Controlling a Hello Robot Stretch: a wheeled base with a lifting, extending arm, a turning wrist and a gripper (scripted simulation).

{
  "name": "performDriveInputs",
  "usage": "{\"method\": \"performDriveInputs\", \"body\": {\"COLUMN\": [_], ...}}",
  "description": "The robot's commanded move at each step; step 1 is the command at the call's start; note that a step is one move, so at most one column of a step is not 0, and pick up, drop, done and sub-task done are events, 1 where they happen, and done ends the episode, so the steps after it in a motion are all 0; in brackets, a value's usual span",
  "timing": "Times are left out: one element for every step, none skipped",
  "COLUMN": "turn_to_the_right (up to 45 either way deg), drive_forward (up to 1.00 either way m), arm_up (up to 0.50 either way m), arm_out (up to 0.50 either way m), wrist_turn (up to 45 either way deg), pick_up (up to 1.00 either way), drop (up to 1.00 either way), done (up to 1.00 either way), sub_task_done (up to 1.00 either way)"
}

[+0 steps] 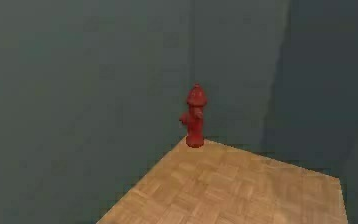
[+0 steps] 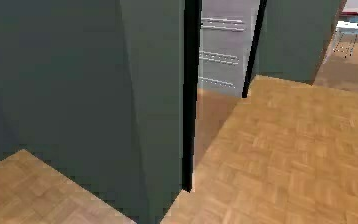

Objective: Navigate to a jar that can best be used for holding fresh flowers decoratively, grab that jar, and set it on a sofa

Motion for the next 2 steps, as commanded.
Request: {"method": "performDriveInputs", "body": {"turn_to_the_right": [45.0,45.0], "drive_forward": [0.0,0.0], "arm_up": [0.0,0.0], "arm_out": [0.0,0.0], "wrist_turn": [0.0,0.0], "pick_up": [0.0,0.0], "drop": [0.0,0.0], "done": [0.0,0.0], "sub_task_done": [0.0,0.0]}}
